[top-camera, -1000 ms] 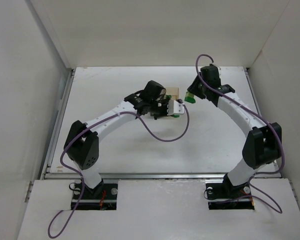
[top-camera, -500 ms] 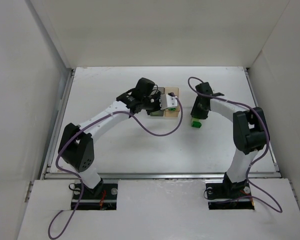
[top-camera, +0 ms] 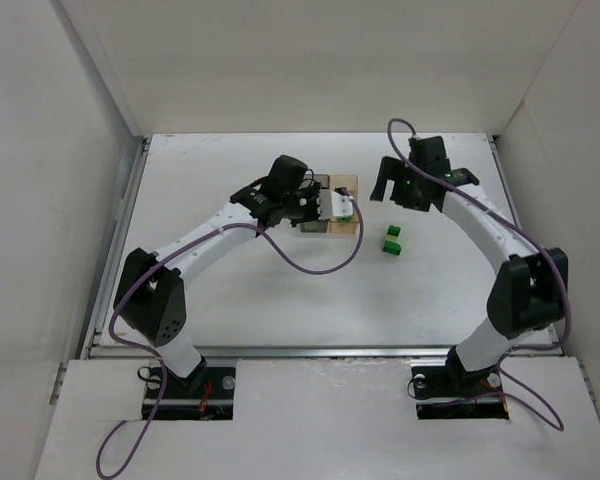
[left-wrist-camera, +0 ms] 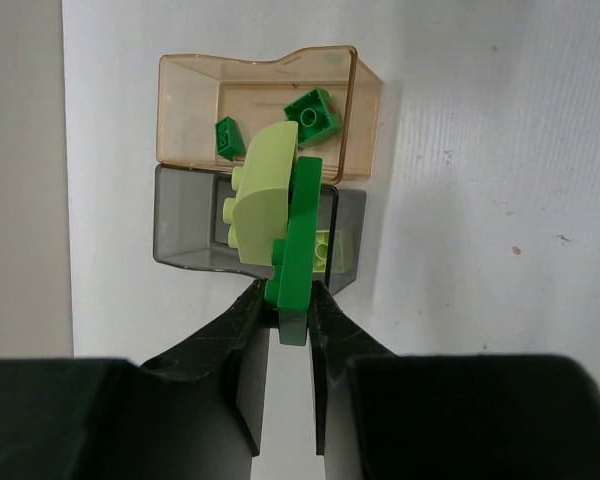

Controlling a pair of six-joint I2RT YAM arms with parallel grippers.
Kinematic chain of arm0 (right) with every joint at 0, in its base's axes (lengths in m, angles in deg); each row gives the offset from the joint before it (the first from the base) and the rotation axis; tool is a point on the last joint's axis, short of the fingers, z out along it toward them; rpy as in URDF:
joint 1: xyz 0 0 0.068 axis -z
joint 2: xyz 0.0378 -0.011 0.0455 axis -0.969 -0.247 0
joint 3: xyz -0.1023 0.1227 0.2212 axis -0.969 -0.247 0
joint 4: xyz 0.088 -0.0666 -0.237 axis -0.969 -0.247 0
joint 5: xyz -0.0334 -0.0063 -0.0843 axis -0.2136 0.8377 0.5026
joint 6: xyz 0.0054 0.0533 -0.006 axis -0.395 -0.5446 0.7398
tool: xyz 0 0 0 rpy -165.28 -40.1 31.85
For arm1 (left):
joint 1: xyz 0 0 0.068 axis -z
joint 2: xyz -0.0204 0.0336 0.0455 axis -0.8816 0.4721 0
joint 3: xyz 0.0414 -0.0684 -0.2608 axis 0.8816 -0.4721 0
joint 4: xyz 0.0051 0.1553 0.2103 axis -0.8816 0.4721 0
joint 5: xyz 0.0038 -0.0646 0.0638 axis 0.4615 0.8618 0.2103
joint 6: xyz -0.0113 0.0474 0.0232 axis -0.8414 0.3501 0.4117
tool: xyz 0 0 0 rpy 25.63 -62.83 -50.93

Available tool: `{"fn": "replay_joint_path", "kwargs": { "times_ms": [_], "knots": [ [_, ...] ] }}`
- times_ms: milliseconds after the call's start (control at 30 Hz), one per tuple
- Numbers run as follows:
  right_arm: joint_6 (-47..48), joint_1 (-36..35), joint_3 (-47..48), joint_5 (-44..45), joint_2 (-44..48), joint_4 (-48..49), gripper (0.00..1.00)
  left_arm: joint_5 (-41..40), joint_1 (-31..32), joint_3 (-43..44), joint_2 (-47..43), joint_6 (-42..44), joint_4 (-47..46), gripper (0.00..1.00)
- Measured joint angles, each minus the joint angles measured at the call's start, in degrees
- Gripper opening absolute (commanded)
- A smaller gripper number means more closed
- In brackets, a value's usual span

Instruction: Sort the legos into containers by color

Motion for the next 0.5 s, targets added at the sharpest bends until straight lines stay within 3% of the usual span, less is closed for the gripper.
{"fn": "replay_joint_path", "kwargs": {
  "times_ms": [167, 333, 500],
  "knots": [
    [1.27, -0.79, 3.61, -15.8, 6.84, 5.31, 1.0, -0.04, 0.44, 0.0, 0.0, 0.72, -0.13, 0.0],
    [0.76, -3.15, 4.68, -30.84, 2.45, 11.43, 0.96, 0.0, 1.29, 0.02, 0.0, 1.03, -0.72, 0.0],
    [0.09, -5.35, 4.68, -36.61, -1.29, 11.85, 0.91, -0.09, 1.4, 0.2, 0.02, 0.76, -0.81, 0.0]
  ]
}}
